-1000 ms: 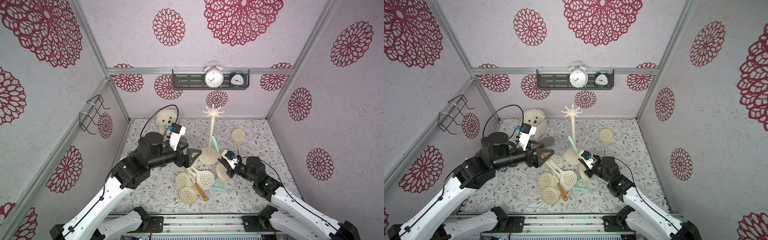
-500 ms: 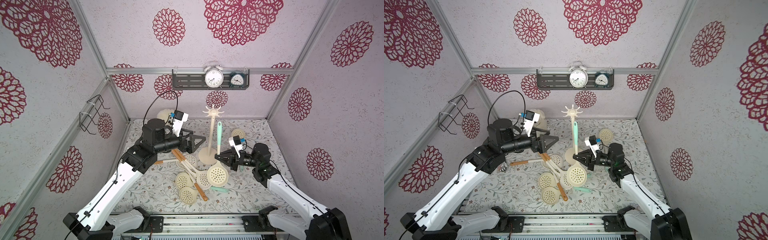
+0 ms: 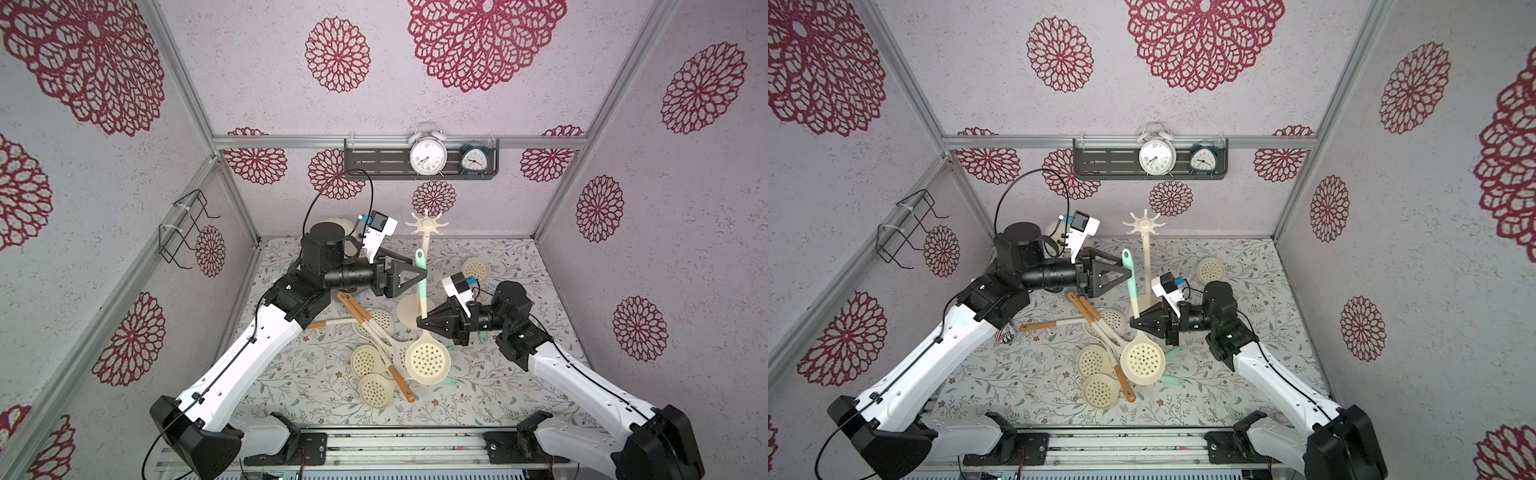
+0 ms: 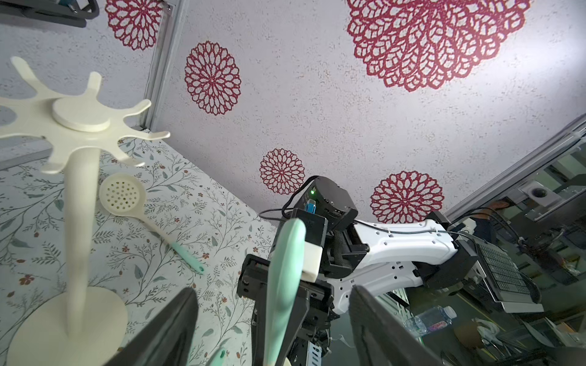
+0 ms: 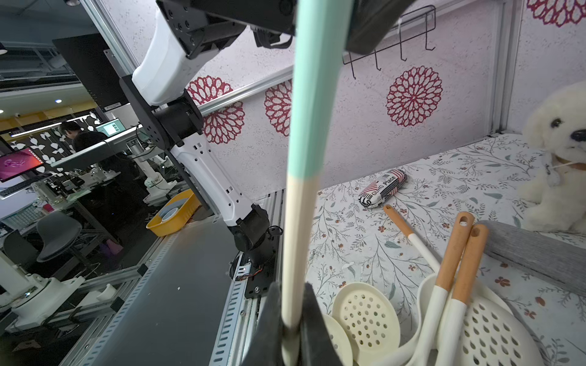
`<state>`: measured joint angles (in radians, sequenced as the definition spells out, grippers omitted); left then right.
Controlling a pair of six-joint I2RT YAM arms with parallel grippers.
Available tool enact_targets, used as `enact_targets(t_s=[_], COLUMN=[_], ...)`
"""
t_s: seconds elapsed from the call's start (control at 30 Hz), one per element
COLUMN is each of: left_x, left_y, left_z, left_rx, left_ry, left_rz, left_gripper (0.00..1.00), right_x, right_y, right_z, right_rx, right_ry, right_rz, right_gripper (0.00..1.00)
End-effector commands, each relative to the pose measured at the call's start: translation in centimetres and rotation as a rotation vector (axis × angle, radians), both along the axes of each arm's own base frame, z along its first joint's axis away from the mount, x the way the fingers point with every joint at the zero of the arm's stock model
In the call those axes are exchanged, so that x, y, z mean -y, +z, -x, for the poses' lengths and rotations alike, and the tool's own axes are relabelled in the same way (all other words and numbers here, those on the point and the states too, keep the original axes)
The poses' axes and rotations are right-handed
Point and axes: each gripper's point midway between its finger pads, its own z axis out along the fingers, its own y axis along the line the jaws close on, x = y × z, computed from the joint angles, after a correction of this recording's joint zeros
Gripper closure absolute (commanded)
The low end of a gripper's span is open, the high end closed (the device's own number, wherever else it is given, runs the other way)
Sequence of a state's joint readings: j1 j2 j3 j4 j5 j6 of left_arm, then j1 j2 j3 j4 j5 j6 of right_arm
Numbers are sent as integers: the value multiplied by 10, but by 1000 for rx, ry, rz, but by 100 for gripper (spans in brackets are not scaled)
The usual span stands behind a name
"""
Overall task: Hang the skimmer on the kitchen utensil rack
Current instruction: Pick up the skimmer from the center of the board.
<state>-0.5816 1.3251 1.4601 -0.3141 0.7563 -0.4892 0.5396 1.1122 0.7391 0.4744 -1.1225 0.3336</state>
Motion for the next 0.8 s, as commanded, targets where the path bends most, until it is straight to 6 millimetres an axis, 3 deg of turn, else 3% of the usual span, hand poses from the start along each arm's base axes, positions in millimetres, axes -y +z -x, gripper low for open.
enact_targets(t_s=[0.0, 0.4, 0.5, 0.6, 0.77], left_x=[2, 4, 4, 5, 6], left_y=[25, 32, 29, 26, 23], left_z=[6, 6, 7, 8, 10], left_rx=[59, 68, 61, 55, 48], left_ry=[-46, -62, -67, -72, -83], left_rz=[54, 74, 72, 70, 70], left_gripper=[32, 75, 76, 71, 74], right_x=[-3, -6, -6, -6, -7], right_y=[26, 24, 25, 27, 27], right_z=[10, 14, 14, 15, 15], right_rx=[64, 60, 59, 60, 58], right_ry=[46, 67, 67, 74, 78], right_rz=[-49, -48, -51, -56, -57], right_gripper=[100, 100, 100, 100, 100])
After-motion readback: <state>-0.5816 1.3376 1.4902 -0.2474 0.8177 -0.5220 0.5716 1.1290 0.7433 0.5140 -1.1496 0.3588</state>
